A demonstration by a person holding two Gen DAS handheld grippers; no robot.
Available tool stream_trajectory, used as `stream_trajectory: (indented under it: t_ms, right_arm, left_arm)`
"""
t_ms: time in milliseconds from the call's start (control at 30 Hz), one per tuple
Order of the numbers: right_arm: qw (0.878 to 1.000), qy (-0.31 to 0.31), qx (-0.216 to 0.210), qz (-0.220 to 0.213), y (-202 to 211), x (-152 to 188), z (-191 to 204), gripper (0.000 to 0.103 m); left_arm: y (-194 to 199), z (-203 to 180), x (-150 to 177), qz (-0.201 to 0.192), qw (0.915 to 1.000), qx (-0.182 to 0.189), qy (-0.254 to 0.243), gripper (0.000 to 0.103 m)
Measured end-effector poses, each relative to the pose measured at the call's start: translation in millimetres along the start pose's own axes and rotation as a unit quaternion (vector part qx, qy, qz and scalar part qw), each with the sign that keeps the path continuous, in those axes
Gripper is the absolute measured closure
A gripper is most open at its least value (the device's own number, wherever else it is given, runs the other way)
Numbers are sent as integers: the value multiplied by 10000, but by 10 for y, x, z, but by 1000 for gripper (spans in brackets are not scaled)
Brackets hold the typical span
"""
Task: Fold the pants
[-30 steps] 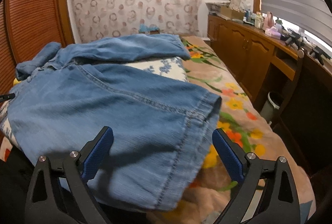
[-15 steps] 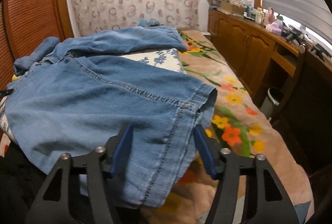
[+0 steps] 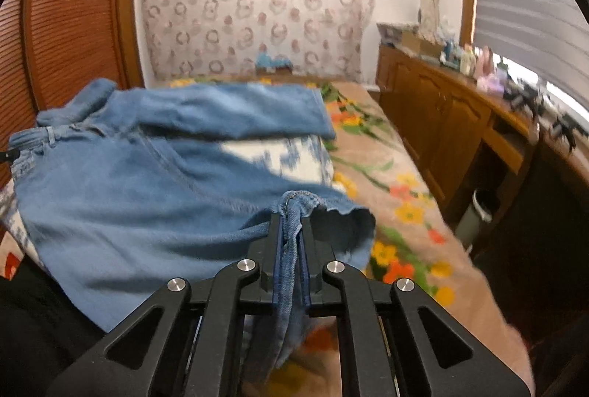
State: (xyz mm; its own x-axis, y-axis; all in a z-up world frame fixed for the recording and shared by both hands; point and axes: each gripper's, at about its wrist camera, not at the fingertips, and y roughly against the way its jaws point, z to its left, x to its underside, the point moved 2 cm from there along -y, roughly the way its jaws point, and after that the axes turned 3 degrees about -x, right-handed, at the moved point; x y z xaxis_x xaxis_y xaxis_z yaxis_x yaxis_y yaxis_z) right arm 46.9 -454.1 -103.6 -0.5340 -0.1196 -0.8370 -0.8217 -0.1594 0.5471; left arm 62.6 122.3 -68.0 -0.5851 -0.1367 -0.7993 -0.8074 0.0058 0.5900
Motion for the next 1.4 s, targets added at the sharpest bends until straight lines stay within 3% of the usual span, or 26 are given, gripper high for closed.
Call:
stream_trajectory:
  t_ms: [300, 467, 667, 733, 767, 800, 1100, 1400]
  right_arm:
    - [9949, 586, -366, -740, 18, -865, 449, 99]
    - [9931, 741, -670, -607, -363, -1038, 732, 99]
    - [9918, 737, -1032, 140, -941, -885, 861, 99]
    - [9921, 662, -1021, 298, -969, -809, 833, 82]
    - [9925, 624, -1007, 317, -934, -784, 798, 67]
    - [9929, 576, -1003, 287, -880, -751, 742, 65]
    - [9953, 197, -744, 585, -520, -270, 270, 63]
    - [9914, 25, -900, 947, -548, 36, 231, 63]
  left_arm:
    - [250, -64, -133, -212, 9996, 113, -154, 97]
    - [170, -67, -57, -52, 9998, 63, -153, 96]
    - [57, -101, 61, 125, 9997, 13, -197, 96]
    - [30, -99, 81, 167, 9997, 7, -196, 96]
    - [20, -98, 92, 177, 9997, 5, -195, 96]
    - [14, -96, 100, 187, 9996, 4, -193, 96]
    - [-18, -111, 123, 247, 9995, -20, -201, 96]
    - [-58, -98, 142, 294, 9993, -95, -192, 96]
